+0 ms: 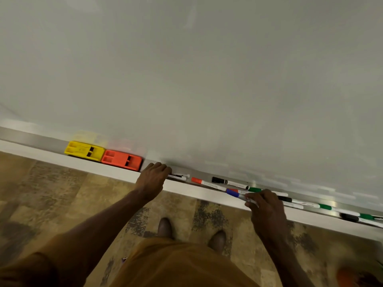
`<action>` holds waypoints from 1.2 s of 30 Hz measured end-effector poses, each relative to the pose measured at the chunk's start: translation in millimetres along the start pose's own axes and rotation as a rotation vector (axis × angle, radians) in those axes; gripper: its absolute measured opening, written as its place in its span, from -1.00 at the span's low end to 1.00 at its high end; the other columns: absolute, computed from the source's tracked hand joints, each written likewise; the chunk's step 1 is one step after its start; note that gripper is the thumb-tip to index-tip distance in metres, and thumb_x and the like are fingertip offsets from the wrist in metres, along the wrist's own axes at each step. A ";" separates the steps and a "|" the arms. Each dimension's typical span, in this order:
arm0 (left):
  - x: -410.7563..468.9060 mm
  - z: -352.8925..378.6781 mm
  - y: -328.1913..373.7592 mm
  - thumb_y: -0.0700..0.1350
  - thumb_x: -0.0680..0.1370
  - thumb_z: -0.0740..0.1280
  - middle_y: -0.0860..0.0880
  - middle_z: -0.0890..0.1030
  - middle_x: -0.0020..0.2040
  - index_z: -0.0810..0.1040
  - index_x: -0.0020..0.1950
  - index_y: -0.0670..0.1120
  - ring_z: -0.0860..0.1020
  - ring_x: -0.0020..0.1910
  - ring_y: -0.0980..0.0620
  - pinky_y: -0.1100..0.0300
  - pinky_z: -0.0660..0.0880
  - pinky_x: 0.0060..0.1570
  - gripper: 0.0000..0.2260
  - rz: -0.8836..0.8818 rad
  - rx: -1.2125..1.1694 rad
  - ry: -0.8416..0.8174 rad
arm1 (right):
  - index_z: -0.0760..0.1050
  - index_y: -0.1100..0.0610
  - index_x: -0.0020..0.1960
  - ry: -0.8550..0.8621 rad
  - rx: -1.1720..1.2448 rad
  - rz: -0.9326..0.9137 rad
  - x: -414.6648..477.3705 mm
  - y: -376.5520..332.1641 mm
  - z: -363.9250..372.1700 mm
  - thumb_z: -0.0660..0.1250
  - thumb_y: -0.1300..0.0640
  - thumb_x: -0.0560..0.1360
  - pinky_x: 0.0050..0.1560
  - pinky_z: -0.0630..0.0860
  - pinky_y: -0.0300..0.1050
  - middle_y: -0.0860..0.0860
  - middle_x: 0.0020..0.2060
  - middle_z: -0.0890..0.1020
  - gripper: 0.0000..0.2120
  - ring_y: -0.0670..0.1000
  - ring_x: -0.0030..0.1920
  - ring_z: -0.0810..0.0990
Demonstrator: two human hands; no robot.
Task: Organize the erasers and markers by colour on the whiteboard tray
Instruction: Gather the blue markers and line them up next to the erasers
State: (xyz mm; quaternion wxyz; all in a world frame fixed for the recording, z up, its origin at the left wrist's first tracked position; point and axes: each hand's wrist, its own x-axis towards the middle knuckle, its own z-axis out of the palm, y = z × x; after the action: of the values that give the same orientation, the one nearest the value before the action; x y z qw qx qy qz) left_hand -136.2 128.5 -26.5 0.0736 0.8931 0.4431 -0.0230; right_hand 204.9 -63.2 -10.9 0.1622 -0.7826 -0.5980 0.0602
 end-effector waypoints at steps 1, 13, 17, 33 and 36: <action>1.0 0.4 -0.7 -0.42 0.18 0.48 -0.07 0.66 -0.12 0.62 -0.01 -0.09 0.61 -0.09 -0.17 0.01 0.52 -0.15 -0.56 0.023 -0.005 -0.010 | 0.69 0.11 0.10 -0.006 0.005 -0.013 3.2 -12.2 4.0 0.59 0.26 0.39 -0.07 0.53 0.05 0.05 -0.02 0.60 -0.70 0.09 -0.02 0.55; -8.6 -3.8 -5.3 -0.42 0.35 0.31 -0.20 0.57 0.05 0.67 0.05 -0.26 0.56 0.06 -0.23 -0.02 0.57 -0.23 -0.68 0.045 -0.128 0.143 | 0.66 0.15 0.08 0.075 -0.074 -0.185 61.6 -132.1 39.3 0.42 0.33 0.43 -0.03 0.53 0.05 0.09 -0.04 0.66 -0.75 0.16 0.01 0.63; -23.7 -0.1 -16.7 -0.48 0.36 0.37 -0.19 0.53 -0.02 0.67 0.08 -0.24 0.50 0.03 -0.22 -0.04 0.51 -0.19 -0.66 -0.010 -0.168 0.284 | 0.66 0.15 0.09 0.066 -0.133 -0.312 80.1 -162.3 63.4 0.20 0.27 0.49 0.02 0.53 0.05 0.09 -0.04 0.67 -0.70 0.17 0.03 0.63; -69.2 -13.1 -58.8 -0.30 0.43 0.59 -0.10 0.60 0.00 0.69 0.16 -0.18 0.49 0.00 -0.10 0.01 0.50 -0.13 -0.68 -0.093 -0.311 0.407 | 0.69 0.13 -0.03 -0.029 -0.153 -0.352 84.9 -204.3 113.9 0.09 0.20 0.44 -0.09 0.57 -0.01 0.06 -0.13 0.68 -0.61 0.15 -0.08 0.66; -64.6 -17.0 -60.1 -0.31 0.44 0.58 -0.10 0.60 -0.02 0.68 0.16 -0.19 0.50 -0.01 -0.10 0.03 0.50 -0.13 -0.69 -0.084 -0.306 0.415 | 0.69 0.14 0.00 -0.040 -0.151 -0.315 81.8 -204.2 113.8 0.05 0.21 0.43 -0.09 0.59 0.02 0.07 -0.11 0.66 -0.57 0.15 -0.04 0.64</action>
State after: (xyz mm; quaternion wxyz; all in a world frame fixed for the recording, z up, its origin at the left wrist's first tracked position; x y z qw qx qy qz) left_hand -223.5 116.0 -9.5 0.1145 0.8381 0.4836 0.2250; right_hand 7.7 83.0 -43.1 0.0984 -0.6877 -0.7193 0.0047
